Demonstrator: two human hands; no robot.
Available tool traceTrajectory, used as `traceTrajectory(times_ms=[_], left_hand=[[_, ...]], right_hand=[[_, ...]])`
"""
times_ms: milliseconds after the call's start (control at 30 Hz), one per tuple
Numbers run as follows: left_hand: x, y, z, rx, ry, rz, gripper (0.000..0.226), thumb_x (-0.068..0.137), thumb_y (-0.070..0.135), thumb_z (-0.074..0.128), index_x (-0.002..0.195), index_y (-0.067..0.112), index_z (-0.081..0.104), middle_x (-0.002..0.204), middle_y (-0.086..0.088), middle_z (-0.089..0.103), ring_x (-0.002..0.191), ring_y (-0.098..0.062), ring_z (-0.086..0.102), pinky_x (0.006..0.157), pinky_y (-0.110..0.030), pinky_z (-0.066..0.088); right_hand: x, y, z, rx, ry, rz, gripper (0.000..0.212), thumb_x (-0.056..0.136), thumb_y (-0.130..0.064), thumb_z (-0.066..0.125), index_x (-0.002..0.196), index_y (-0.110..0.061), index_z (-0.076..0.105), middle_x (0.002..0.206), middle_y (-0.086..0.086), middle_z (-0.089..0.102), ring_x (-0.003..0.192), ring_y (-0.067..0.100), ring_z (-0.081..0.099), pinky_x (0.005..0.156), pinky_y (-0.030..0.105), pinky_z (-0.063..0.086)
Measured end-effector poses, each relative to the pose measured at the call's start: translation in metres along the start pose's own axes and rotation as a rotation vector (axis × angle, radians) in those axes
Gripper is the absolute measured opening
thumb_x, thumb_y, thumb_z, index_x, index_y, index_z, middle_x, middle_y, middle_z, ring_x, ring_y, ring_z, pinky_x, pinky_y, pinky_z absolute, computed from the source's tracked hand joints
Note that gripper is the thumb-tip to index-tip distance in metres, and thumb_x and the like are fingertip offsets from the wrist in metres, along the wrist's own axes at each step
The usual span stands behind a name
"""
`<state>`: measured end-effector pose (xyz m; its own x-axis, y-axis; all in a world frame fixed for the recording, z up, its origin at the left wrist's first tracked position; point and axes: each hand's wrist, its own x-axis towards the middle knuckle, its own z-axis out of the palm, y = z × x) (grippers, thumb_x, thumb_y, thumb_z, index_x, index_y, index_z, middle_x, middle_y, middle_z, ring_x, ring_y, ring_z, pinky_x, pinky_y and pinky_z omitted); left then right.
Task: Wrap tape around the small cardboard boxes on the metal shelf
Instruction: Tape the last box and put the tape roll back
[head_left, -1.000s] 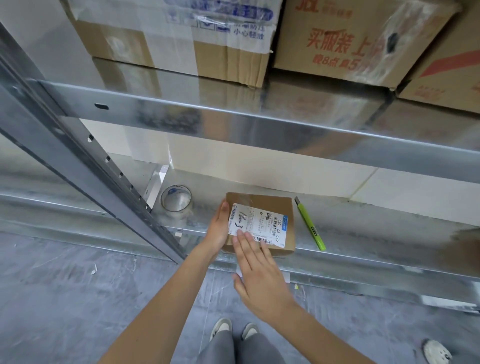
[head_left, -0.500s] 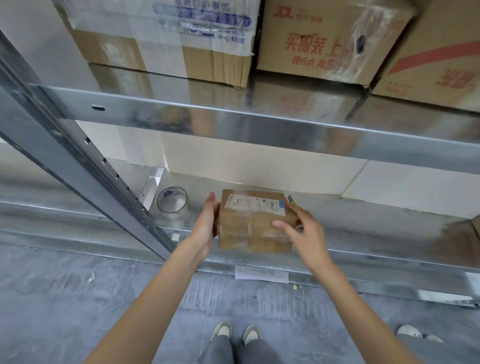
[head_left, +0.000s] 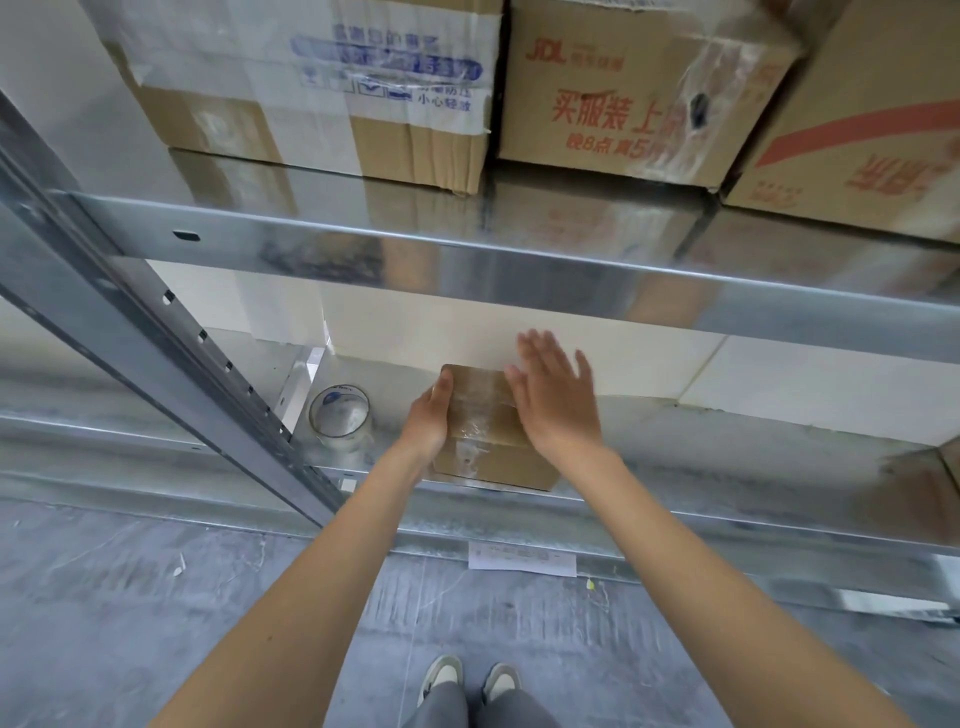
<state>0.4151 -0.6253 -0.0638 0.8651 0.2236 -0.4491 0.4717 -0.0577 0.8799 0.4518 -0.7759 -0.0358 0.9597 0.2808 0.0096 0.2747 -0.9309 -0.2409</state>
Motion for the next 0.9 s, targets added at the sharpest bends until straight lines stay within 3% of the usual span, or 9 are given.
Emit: traceTrajectory(times_ms=[67, 167, 333, 433, 633, 700, 767, 833, 900], left_hand=[[0.0, -0.003, 0.001, -0.021, 0.012, 0.014, 0.055, 0.106, 0.045, 0.026, 0.13, 0.01, 0.06, 0.127, -0.005, 0.064, 0.106, -0.013, 0.061, 0.086, -0.018, 0.041], [0.0, -0.004, 0.002, -0.063, 0.019, -0.005, 0.049, 0.106, 0.041, 0.03, 0.13, 0.01, 0.059, 0.123, -0.002, 0.062, 0.09, -0.003, 0.06, 0.064, -0.003, 0.041], [0.005, -0.002, 0.002, -0.044, 0.019, -0.036, 0.047, 0.105, 0.045, 0.033, 0.122, 0.014, 0.062, 0.126, -0.008, 0.064, 0.103, -0.011, 0.056, 0.083, -0.018, 0.039], [0.006, -0.003, 0.004, -0.024, 0.038, -0.045, 0.048, 0.103, 0.051, 0.031, 0.105, 0.017, 0.064, 0.11, -0.005, 0.067, 0.09, -0.012, 0.06, 0.074, -0.021, 0.04], [0.007, -0.002, 0.004, 0.001, 0.046, -0.064, 0.059, 0.103, 0.053, 0.027, 0.116, 0.011, 0.065, 0.11, -0.004, 0.065, 0.094, -0.015, 0.059, 0.077, -0.022, 0.04], [0.006, -0.004, 0.004, -0.024, 0.04, -0.069, 0.058, 0.102, 0.055, 0.028, 0.113, 0.012, 0.066, 0.106, -0.002, 0.066, 0.085, -0.008, 0.06, 0.069, -0.017, 0.041], [0.005, -0.005, 0.003, -0.057, 0.028, -0.063, 0.058, 0.102, 0.056, 0.028, 0.111, 0.013, 0.066, 0.104, -0.001, 0.067, 0.082, -0.004, 0.059, 0.065, -0.014, 0.04], [0.003, -0.005, 0.003, -0.056, 0.019, -0.057, 0.063, 0.102, 0.056, 0.027, 0.12, 0.009, 0.065, 0.113, -0.005, 0.067, 0.093, -0.013, 0.061, 0.075, -0.02, 0.041], [0.0, -0.007, 0.0, -0.054, 0.025, -0.044, 0.064, 0.103, 0.055, 0.026, 0.126, 0.009, 0.063, 0.122, -0.008, 0.066, 0.106, -0.019, 0.06, 0.089, -0.026, 0.041]], right_hand=[[0.002, -0.018, 0.004, 0.056, -0.155, -0.114, 0.063, 0.1, -0.051, 0.006, 0.155, -0.02, 0.008, 0.162, -0.008, 0.0, 0.148, 0.007, -0.006, 0.119, 0.042, -0.01], [-0.006, -0.03, 0.02, -0.069, -0.199, -0.136, 0.061, 0.102, -0.047, 0.007, 0.155, -0.018, 0.001, 0.163, -0.005, -0.004, 0.149, 0.009, -0.008, 0.119, 0.047, -0.009], [-0.031, -0.023, 0.019, -0.147, -0.157, -0.213, 0.058, 0.103, -0.038, 0.014, 0.156, -0.015, 0.002, 0.163, -0.002, -0.001, 0.149, 0.01, -0.009, 0.118, 0.052, -0.009], [-0.076, -0.025, 0.024, -0.066, -0.12, -0.277, 0.06, 0.1, -0.037, 0.018, 0.155, -0.016, 0.012, 0.163, -0.002, 0.009, 0.149, 0.009, -0.001, 0.119, 0.051, -0.006], [-0.102, -0.032, 0.034, -0.063, -0.002, -0.27, 0.059, 0.098, -0.034, 0.025, 0.153, -0.014, 0.023, 0.16, -0.001, 0.019, 0.148, 0.012, 0.013, 0.12, 0.048, 0.007], [-0.101, -0.033, 0.032, -0.043, 0.005, -0.267, 0.057, 0.099, -0.037, 0.026, 0.152, -0.016, 0.027, 0.159, -0.002, 0.025, 0.147, 0.012, 0.019, 0.12, 0.048, 0.012], [-0.096, -0.033, 0.027, -0.04, 0.047, -0.298, 0.052, 0.099, -0.039, 0.03, 0.146, -0.017, 0.042, 0.15, -0.002, 0.042, 0.14, 0.014, 0.036, 0.114, 0.047, 0.027], [-0.084, -0.031, 0.019, -0.05, 0.161, -0.309, 0.043, 0.098, -0.036, 0.036, 0.131, -0.02, 0.056, 0.131, -0.003, 0.058, 0.121, 0.019, 0.054, 0.097, 0.042, 0.04], [-0.068, -0.025, 0.01, -0.024, 0.324, -0.13, 0.033, 0.094, -0.033, 0.048, 0.121, -0.017, 0.06, 0.119, 0.002, 0.06, 0.104, 0.027, 0.057, 0.082, 0.041, 0.043]])
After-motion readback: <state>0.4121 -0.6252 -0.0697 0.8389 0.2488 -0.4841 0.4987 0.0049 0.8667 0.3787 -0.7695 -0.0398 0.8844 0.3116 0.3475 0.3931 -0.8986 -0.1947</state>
